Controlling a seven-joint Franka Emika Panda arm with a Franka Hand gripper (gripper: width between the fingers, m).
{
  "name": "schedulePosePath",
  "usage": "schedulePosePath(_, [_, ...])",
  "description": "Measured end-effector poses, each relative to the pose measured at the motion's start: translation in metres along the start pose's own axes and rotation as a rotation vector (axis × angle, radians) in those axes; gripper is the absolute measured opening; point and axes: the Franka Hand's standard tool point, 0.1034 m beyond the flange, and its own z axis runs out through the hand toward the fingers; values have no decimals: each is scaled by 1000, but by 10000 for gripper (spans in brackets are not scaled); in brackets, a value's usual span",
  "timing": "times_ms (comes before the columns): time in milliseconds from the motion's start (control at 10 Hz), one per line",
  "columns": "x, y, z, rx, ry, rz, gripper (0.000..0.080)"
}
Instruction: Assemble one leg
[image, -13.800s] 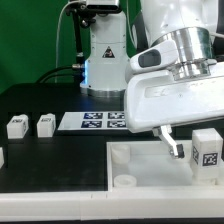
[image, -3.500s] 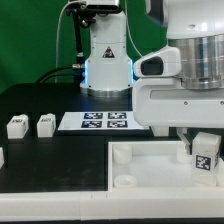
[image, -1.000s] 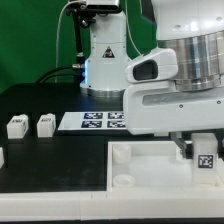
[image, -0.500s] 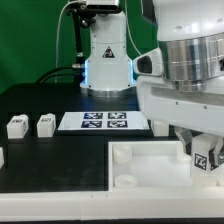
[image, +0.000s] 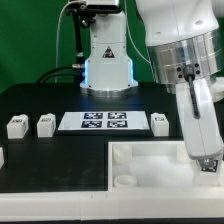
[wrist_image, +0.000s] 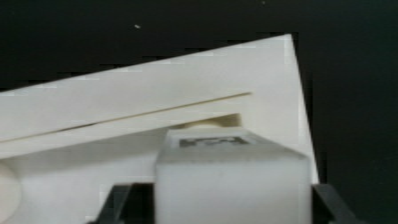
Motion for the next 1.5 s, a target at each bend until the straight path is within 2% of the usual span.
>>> schedulePosePath(100, [0,0,0,0,0,-19,379])
schedulePosePath(200, [0,0,0,0,0,-43,560])
schedulePosePath(300, [0,1,1,-2,3,-65,560])
schedulePosePath(400, [1,3,2,-8,13,-191,621])
schedulePosePath(500, [1,3,2,-13,26,-369,644])
schedulePosePath(800, [3,3,2,-26,39,-738,648])
schedulePosePath(1000, [7,2,1,-50,66,-1142,649])
schedulePosePath(1200, [1,5,3,-68,121,-1450,649])
schedulePosePath(1300, [1,5,4,-64,119,-1418,649])
schedulePosePath(1500, [2,5,4,-64,120,-1397,389])
